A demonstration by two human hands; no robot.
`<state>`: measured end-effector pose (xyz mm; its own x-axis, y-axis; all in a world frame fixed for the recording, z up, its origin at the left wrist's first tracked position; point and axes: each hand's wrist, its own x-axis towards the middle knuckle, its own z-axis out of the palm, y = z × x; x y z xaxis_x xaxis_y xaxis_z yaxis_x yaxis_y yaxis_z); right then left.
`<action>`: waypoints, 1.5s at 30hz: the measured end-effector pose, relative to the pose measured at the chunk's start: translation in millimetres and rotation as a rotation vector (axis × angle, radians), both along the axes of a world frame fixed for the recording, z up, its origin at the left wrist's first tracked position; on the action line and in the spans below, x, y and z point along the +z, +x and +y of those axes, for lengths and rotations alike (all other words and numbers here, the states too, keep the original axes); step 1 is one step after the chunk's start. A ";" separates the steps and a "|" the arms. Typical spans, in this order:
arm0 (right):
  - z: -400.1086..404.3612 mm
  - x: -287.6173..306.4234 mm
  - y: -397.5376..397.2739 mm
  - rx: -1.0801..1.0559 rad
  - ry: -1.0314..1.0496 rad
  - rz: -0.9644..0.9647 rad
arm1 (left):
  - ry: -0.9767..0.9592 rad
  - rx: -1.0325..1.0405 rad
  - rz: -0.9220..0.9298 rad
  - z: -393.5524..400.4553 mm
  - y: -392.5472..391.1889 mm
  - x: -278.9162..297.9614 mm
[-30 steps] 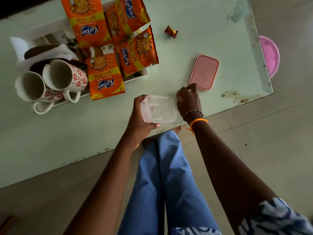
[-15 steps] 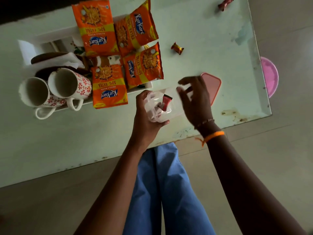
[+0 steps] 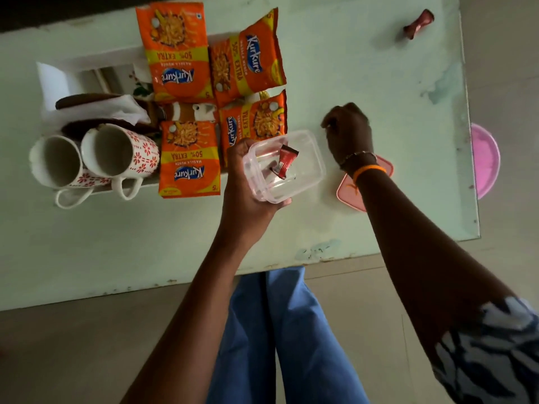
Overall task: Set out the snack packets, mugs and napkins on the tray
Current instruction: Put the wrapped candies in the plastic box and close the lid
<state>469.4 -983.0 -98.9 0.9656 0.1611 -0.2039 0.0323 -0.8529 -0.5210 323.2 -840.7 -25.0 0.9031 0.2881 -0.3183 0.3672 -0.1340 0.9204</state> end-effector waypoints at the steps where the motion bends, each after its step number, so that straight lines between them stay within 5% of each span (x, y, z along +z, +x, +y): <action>1: -4.7 8.3 -0.7 -0.104 0.075 -0.023 | 0.024 0.002 0.000 -1.1 4.6 0.5; 5: -12.4 61.3 -14.6 -0.238 0.362 -0.142 | 0.076 -0.003 -0.030 -9.6 26.4 2.3; 11: 1.9 111.1 -33.8 -0.099 0.479 0.064 | 0.112 -0.047 -0.066 -27.4 62.3 -3.0; 17: -25.8 86.3 26.1 -0.193 0.326 -0.087 | -0.076 -0.036 -0.003 -39.0 84.0 -9.2; 22: -45.5 25.9 111.5 -0.120 -0.048 0.076 | -0.152 -0.012 0.005 -45.0 91.1 -12.9; 27: -49.6 -4.3 148.7 -0.092 -0.174 0.163 | -0.131 -0.018 0.002 -51.0 88.9 -14.5; 31: -58.8 -9.7 132.4 -0.074 -0.208 0.020 | -0.070 -0.030 -0.008 -51.7 86.7 -18.1; 39: -50.0 45.4 42.3 -0.429 0.424 -0.168 | -0.079 -0.092 0.023 -51.3 83.0 -16.5; 43: -24.1 85.6 -9.7 -0.372 0.663 -0.038 | -0.084 -0.079 0.042 -55.3 82.2 -10.2; 45: -23.1 92.4 -25.3 -0.293 0.597 -0.067 | -0.094 -0.074 0.025 -55.3 79.5 -8.5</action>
